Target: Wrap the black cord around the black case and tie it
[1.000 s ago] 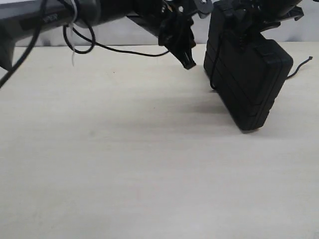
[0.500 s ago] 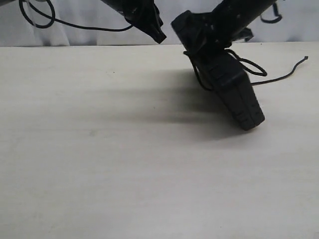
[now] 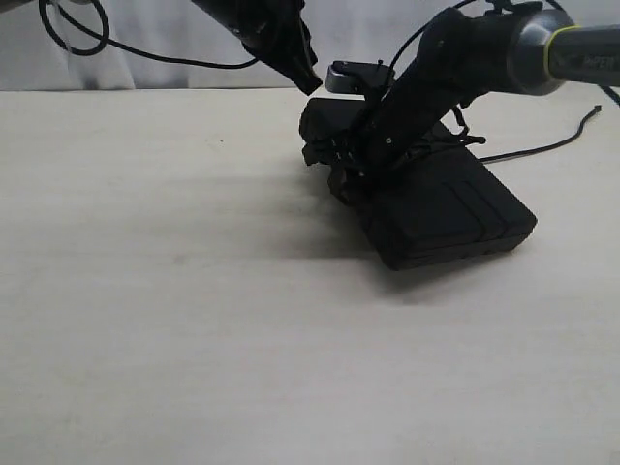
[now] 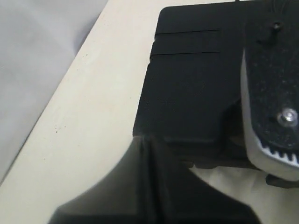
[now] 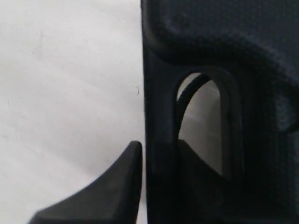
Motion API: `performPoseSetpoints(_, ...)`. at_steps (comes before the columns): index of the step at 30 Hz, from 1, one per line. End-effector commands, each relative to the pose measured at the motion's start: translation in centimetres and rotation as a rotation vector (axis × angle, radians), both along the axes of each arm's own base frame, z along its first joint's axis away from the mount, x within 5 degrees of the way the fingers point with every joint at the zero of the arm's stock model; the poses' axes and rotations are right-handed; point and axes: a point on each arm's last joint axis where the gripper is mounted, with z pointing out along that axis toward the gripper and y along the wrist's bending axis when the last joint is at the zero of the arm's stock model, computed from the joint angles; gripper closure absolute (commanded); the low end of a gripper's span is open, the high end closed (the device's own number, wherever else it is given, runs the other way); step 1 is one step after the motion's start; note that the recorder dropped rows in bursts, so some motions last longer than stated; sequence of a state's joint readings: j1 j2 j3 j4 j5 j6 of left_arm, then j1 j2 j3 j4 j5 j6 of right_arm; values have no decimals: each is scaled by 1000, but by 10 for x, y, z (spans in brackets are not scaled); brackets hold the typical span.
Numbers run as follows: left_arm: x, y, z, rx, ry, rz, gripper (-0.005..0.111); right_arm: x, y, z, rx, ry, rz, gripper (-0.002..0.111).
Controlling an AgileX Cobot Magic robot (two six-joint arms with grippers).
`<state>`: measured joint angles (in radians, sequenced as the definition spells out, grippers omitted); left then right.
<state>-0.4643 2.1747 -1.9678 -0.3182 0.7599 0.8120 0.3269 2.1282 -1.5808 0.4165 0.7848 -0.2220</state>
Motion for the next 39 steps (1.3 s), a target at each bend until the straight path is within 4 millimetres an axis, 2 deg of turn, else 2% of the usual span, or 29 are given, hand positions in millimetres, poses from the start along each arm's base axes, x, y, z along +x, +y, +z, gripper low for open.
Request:
performPoseSetpoints(1, -3, 2, 3, 2, 27, -5, 107, 5, 1, 5, 25, -60, -11, 72)
performPoseSetpoints(4, -6, 3, 0, 22, 66, -25, 107, 4, 0, 25, 27, -96, 5, 62)
performPoseSetpoints(7, -8, 3, -1, 27, 80, -30, 107, 0, 0, 33, 23, -88, 20, 52)
performPoseSetpoints(19, -12, -1, -2, 12, 111, -59, 107, 1, -4, 34, -40, -131, 87, 51)
performPoseSetpoints(22, -14, -4, -2, -5, 118, -85, 107, 2, -9, 44, -91, -150, 93, 51)
performPoseSetpoints(25, -15, -5, -4, -3, 133, -110, 107, 7, -27, 60, -158, -146, -19, 54)
performPoseSetpoints(28, -15, -5, -7, 1, 139, -113, 107, 12, -59, 64, -217, -110, -148, 58)
performPoseSetpoints(32, -14, -6, -14, 7, 160, -115, 107, 12, -112, 49, -214, -1, -270, 58)
performPoseSetpoints(35, -13, -7, -20, 10, 175, -117, 107, 10, -141, 37, -226, 18, -302, 58)
performPoseSetpoints(39, -11, -8, -28, 17, 184, -129, 107, 9, -159, 26, -280, -33, -191, 58)
